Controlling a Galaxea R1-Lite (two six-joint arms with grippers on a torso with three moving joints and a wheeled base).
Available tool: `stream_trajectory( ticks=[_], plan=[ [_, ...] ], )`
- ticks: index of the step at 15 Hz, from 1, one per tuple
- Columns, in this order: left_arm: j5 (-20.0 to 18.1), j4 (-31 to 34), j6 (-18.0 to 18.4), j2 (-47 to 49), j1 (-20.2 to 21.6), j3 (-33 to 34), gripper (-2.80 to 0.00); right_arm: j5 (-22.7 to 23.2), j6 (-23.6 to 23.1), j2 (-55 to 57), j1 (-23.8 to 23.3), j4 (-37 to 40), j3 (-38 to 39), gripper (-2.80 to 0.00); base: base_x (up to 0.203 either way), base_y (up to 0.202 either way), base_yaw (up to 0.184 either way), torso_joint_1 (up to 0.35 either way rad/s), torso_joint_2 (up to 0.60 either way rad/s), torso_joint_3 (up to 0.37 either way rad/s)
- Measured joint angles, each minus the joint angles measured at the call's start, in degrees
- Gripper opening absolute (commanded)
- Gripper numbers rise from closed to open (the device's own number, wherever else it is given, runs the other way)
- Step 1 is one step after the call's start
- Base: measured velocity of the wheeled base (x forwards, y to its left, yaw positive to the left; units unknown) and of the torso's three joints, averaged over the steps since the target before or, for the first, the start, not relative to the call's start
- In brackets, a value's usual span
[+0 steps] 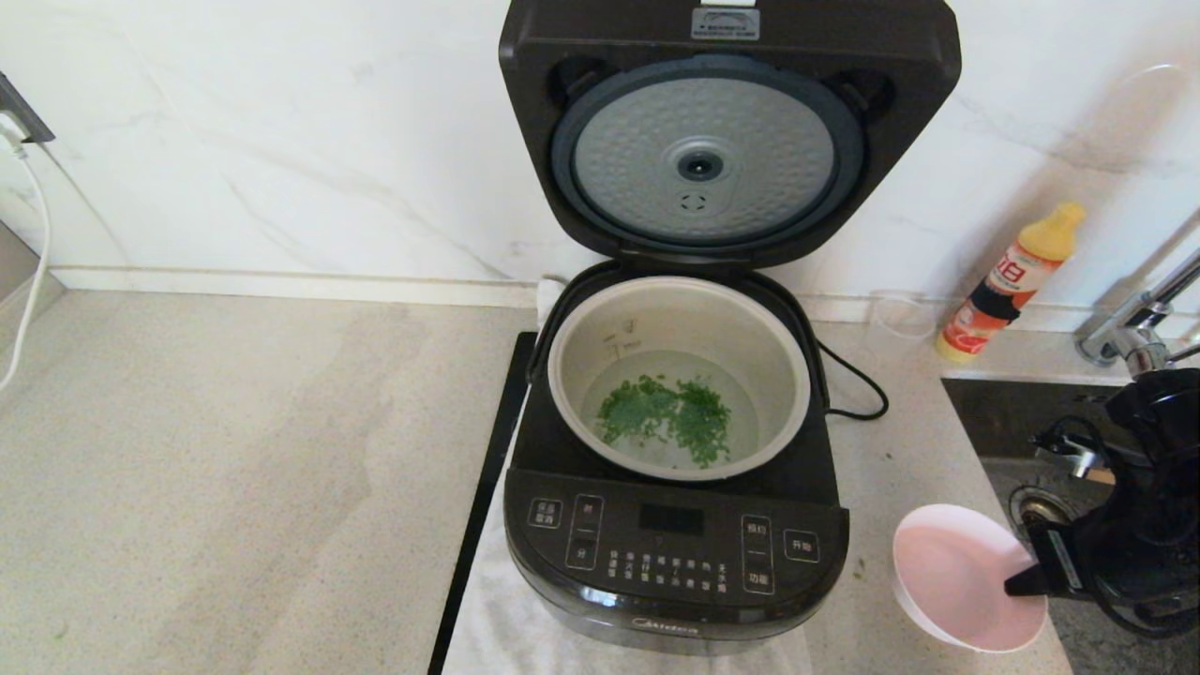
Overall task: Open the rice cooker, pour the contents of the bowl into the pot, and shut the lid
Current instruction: Place the bowl on the table
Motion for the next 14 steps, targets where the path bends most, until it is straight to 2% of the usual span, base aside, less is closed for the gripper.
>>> stream_trajectory(
  ticks=[3,9,10,11,14],
  plan=[
    [0.0,-0.02,-0.03,0.0,0.0,0.02,-2.8,0.17,2.49,3.76,-0.31,-4.47,-0.76,-2.8,0.0,0.0,0.0,0.0,0.0,0.0],
    [-0.04,-0.02,-0.01,0.0,0.0,0.02,-2.8,1.29,3.73,7.51,-0.39,-4.71,-2.18,-2.8,0.0,0.0,0.0,0.0,0.0,0.0],
    [-0.03,-0.02,-0.06,0.0,0.0,0.01,-2.8,1.35,3.8,7.95,-0.28,-4.72,-2.33,-2.51,0.0,0.0,0.0,0.0,0.0,0.0],
    [-0.04,-0.02,-0.01,0.0,0.0,0.02,-2.8,1.35,3.81,8.35,-0.26,-4.79,-2.46,0.0,0.0,0.0,0.0,0.0,0.0,0.0],
    [-0.04,-0.01,-0.01,0.0,0.0,0.02,-2.8,1.37,4.16,8.74,-0.17,-4.84,-2.89,0.0,0.0,0.0,0.0,0.0,0.0,0.0]
  ],
)
